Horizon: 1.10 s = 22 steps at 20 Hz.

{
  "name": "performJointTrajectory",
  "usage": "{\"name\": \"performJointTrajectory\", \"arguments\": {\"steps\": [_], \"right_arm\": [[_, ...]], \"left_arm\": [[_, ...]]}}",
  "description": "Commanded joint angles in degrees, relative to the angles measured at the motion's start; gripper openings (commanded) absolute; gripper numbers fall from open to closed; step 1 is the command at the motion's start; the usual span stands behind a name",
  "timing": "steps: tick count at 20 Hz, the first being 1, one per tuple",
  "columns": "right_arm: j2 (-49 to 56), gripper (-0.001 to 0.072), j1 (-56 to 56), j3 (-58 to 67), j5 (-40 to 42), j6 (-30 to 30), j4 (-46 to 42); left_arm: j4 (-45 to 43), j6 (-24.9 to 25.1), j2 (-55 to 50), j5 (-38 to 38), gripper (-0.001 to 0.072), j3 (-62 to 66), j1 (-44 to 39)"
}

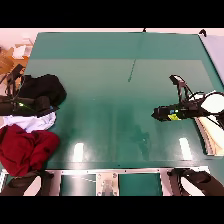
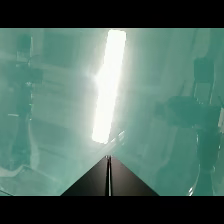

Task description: Fold the shirts.

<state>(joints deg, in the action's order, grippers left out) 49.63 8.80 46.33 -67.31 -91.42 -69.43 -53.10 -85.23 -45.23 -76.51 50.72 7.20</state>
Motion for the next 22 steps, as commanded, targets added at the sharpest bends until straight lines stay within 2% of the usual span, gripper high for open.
{"name": "performJointTrajectory", "arguments": {"steps": [1,10,13,15,17,19,20,22], "right_arm": [[-0.04,0.0018,0.04,-0.02,0.0,0.0,0.0],[-0.04,0.0018,0.04,-0.02,0.0,0.0,0.0],[-0.04,0.0018,0.04,-0.02,0.11,0.0,0.0],[-0.04,0.0018,0.04,-0.02,0.17,0.0,0.0],[-0.04,0.0018,0.04,-0.02,1.6,0.0,0.0],[-0.04,0.0018,0.04,-0.02,1.84,0.0,0.0],[0.0,0.0019,0.04,-0.02,2.32,0.0,0.0],[0.0,0.0019,0.04,-0.02,3.37,0.0,0.0]], "left_arm": [[0.0,0.02,0.04,0.02,0.0026,-0.02,0.04],[0.0,0.02,0.04,0.04,0.0026,-0.02,0.04],[-0.52,0.0,-0.02,8.87,0.0026,0.0,0.04],[-2.01,2.67,-0.02,15.26,0.0025,0.0,0.04],[-12.35,1.09,-0.15,25.42,0.0025,0.92,0.04],[-27.98,-4.37,-1.05,35.71,0.0025,2.86,0.04],[-34.51,-6.84,-3.17,37.07,0.0025,4.83,0.07],[-43.08,-7.74,-10.73,36.41,0.0025,9.33,0.04]]}}
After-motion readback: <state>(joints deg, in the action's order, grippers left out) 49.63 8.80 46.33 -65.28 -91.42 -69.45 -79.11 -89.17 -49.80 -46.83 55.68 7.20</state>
